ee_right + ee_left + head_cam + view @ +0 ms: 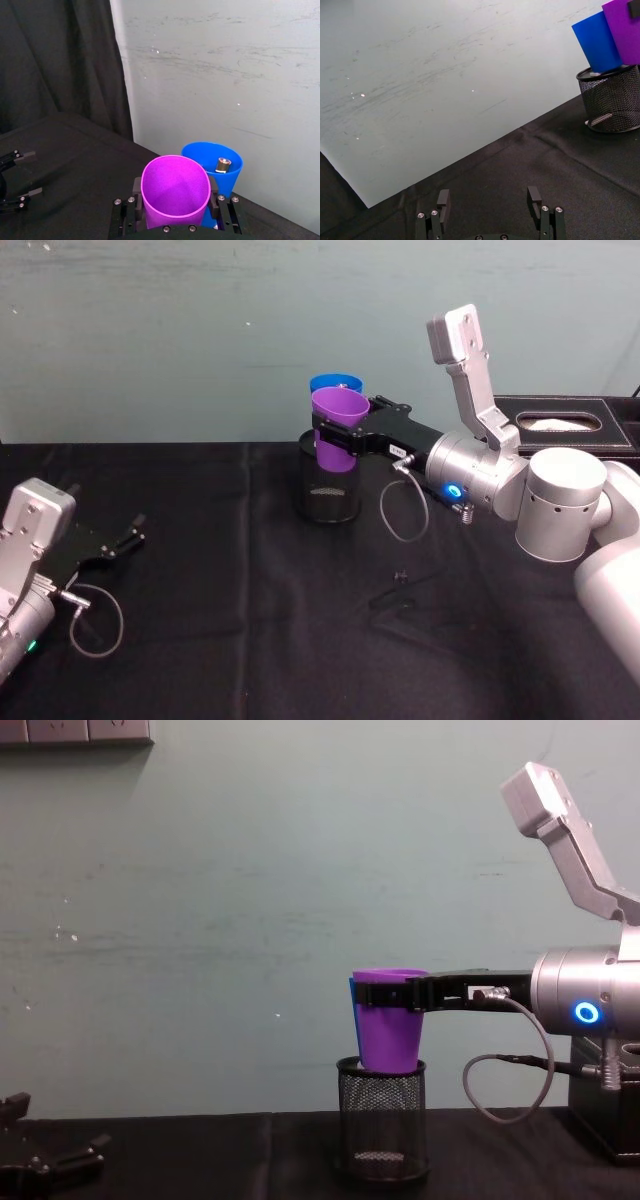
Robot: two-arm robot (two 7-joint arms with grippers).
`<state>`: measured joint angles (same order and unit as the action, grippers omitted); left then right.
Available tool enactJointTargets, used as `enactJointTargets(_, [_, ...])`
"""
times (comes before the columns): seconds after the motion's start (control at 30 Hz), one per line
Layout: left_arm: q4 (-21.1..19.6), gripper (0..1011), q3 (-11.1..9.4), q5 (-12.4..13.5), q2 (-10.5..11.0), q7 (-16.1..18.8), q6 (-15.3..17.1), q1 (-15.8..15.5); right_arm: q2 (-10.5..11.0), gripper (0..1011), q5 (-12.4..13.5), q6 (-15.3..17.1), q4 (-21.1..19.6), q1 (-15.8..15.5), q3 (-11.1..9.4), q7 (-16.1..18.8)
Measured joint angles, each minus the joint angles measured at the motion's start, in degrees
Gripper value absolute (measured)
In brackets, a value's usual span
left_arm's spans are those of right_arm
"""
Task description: Pick up one cup with a gripper and tap it against the other cup.
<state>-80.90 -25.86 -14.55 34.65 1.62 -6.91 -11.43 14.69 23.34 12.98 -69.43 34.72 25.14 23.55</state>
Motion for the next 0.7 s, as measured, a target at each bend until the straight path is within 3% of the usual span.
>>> enactJointTargets(0.7, [0.0, 1000, 0.0, 0.0, 0.0, 0.0, 0.0, 0.0, 0.0, 731, 0.0, 0.0, 0.0, 0.0, 0.0, 0.0])
